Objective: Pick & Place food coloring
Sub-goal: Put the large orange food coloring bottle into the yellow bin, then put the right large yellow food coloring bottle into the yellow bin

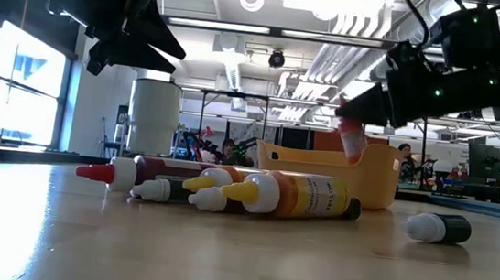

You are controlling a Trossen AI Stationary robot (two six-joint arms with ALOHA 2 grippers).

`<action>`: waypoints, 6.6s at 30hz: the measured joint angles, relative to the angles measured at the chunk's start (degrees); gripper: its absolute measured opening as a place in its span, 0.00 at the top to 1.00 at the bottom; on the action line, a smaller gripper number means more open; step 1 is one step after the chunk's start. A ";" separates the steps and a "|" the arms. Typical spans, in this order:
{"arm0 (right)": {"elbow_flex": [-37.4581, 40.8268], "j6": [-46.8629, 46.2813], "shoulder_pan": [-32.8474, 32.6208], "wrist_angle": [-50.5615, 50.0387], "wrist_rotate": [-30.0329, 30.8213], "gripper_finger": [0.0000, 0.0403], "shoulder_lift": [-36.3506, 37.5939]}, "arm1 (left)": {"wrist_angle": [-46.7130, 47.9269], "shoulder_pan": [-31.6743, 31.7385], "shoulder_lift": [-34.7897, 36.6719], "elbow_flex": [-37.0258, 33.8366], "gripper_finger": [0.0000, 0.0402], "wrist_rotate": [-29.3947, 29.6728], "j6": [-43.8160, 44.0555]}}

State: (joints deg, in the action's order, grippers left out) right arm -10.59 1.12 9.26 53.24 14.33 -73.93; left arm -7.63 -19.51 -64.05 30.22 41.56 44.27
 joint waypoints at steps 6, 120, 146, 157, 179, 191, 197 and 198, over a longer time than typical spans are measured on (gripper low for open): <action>4.22 -0.87 1.39 3.20 0.24 0.69 0.00 | -0.01 0.00 0.00 0.00 0.62 0.65 -0.02; -19.73 -6.47 -1.71 -25.07 5.98 0.59 2.11 | -0.44 0.02 0.00 0.00 0.62 3.76 -0.46; -44.35 5.29 -28.99 -45.95 -10.14 0.59 -28.86 | -4.95 -0.03 -3.30 0.00 0.62 -20.88 -0.44; -59.27 7.75 -28.85 -62.43 -13.44 0.59 -40.11 | -5.74 0.04 -6.34 2.02 0.62 -16.90 -2.10; -59.65 9.44 -28.51 -68.55 -11.49 0.59 -42.45 | -5.86 0.02 -6.32 3.78 0.62 -16.34 -6.77; -59.57 12.24 -28.39 -69.45 -11.50 0.72 -42.47 | -5.86 0.02 -6.32 3.78 0.62 -16.35 -6.74; -63.00 12.83 -28.46 -70.53 -11.73 0.72 -42.79 | -5.86 0.02 -6.32 3.78 0.62 -16.35 -6.73; -64.05 12.06 -28.50 -70.67 -11.26 0.71 -42.88 | -5.86 0.02 -6.32 3.78 0.62 -16.34 -6.73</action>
State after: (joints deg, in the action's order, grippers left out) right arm -74.65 13.17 -19.24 -17.43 3.07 -116.81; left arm -13.50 -19.49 -70.37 34.00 25.22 37.54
